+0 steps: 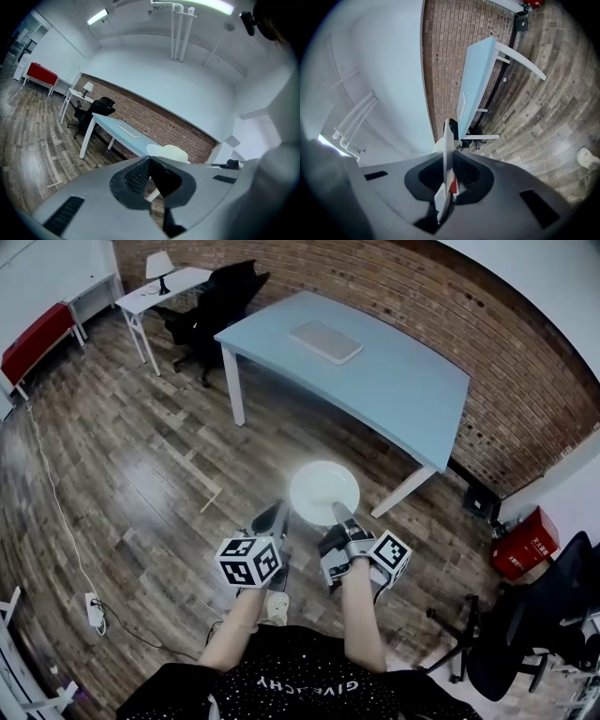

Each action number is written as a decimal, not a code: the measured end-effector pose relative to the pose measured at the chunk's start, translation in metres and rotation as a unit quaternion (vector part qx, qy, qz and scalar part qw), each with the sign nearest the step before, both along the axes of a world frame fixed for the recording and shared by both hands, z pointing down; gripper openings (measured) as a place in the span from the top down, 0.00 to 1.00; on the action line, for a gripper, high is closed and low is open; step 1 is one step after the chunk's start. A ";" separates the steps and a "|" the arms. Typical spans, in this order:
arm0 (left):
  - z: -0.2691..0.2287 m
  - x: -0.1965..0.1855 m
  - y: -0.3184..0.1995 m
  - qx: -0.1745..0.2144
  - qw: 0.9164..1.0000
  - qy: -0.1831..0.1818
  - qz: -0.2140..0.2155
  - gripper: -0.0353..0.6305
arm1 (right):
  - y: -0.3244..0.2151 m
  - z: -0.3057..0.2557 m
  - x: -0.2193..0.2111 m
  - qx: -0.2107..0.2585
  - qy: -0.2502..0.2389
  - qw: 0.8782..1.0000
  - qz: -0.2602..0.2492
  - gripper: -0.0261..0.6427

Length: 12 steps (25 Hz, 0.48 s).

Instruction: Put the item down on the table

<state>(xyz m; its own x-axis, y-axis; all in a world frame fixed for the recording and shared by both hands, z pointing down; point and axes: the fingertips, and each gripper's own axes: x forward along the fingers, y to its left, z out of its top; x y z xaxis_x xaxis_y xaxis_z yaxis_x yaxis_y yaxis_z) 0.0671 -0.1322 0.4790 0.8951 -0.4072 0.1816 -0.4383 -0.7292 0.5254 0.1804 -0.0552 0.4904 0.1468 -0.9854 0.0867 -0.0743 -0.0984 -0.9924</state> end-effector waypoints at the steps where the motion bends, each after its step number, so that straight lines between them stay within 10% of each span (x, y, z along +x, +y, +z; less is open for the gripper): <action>1: 0.002 0.005 -0.005 0.000 1.000 -0.003 0.002 0.93 | -0.006 0.003 0.006 -0.002 -0.004 1.000 0.003 0.92; 12: 0.013 0.023 -0.061 -0.008 1.000 -0.022 -0.021 0.93 | -0.059 0.014 0.054 0.001 -0.021 1.000 0.020 0.92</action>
<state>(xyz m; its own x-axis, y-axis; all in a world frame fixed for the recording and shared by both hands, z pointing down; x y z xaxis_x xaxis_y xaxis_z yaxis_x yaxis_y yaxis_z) 0.0903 -0.1932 0.4923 0.8687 -0.4406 0.2262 -0.4905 -0.7019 0.5166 0.2349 -0.1147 0.5041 0.1814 -0.9792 0.0910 -0.0282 -0.0977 -0.9948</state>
